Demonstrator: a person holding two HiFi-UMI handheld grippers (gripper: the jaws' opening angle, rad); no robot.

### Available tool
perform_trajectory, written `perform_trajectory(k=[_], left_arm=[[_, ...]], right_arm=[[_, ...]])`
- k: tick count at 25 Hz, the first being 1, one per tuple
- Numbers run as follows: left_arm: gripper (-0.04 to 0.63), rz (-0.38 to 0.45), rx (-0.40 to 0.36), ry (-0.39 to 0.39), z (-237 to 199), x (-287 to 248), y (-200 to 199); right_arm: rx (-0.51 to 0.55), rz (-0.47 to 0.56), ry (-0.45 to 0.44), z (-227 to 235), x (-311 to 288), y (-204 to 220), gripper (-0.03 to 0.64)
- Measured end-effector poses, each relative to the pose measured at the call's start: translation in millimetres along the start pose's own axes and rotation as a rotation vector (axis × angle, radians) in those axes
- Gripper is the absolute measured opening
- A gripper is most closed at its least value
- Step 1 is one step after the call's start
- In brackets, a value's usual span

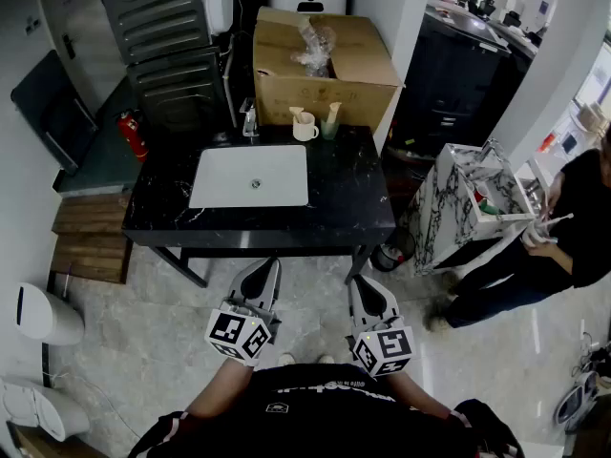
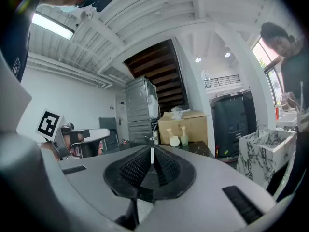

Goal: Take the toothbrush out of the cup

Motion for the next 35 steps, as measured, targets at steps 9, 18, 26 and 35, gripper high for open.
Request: perform_trajectory(k=[9, 18, 26, 35], left_arm=[[0.015, -0.008, -0.005, 0.009, 8, 6, 4], [0.015, 0.003, -0.019, 0.021, 7, 12, 1], [0.015, -0.008, -0.008, 0.033, 0, 19, 6], [0.015, -0.018, 0.007, 0.052, -18, 27, 6]], right_arm=[[-0.004, -0.017, 0.002, -1, 5, 4, 0.037], [0.02, 0.025, 0.033, -4, 10, -2, 0.035], [0.002, 0.023, 0.044, -12, 8, 3, 0.035], [-0.016, 0.018, 0.077, -29, 1, 8, 0.035]])
Point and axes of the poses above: the fingertips, and each gripper's own axes: x backward along the fingers, z to its right, y out of its underside, the point moved 1 cm from there along x, backward along the fingers, and after that the axes turned 13 degrees about -y, right-handed, at the moved point
